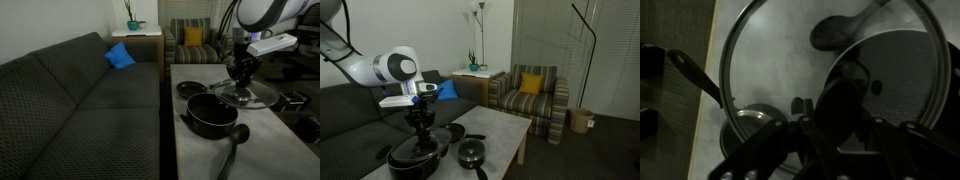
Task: Remove the lid from the black pot.
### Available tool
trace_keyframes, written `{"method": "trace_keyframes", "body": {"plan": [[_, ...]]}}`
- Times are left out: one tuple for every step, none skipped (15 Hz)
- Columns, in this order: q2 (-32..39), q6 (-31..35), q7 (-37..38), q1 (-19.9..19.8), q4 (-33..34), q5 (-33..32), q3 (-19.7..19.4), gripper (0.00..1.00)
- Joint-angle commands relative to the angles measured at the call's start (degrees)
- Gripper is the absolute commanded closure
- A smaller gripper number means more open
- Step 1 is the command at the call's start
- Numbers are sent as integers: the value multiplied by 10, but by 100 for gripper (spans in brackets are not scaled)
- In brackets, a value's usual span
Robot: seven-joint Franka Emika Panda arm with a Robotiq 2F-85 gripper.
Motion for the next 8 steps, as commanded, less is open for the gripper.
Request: {"method": "trace_keyframes", "body": {"plan": [[-51,9,9,-8,-88,-21,-25,86],[-51,16,17,-12,-100,-23,-34,86],[-54,21,23,-15,-113,-24,-41,86],[-55,31,31,-19,-130,-25,-49,86],[-58,39,40,-24,-145,-22,-56,86],[-58,53,49,-28,-160,-21,-63,86],[-58,69,58,-32,-175,-18,-68,86],[-56,93,70,-36,-189,-13,-73,86]]}}
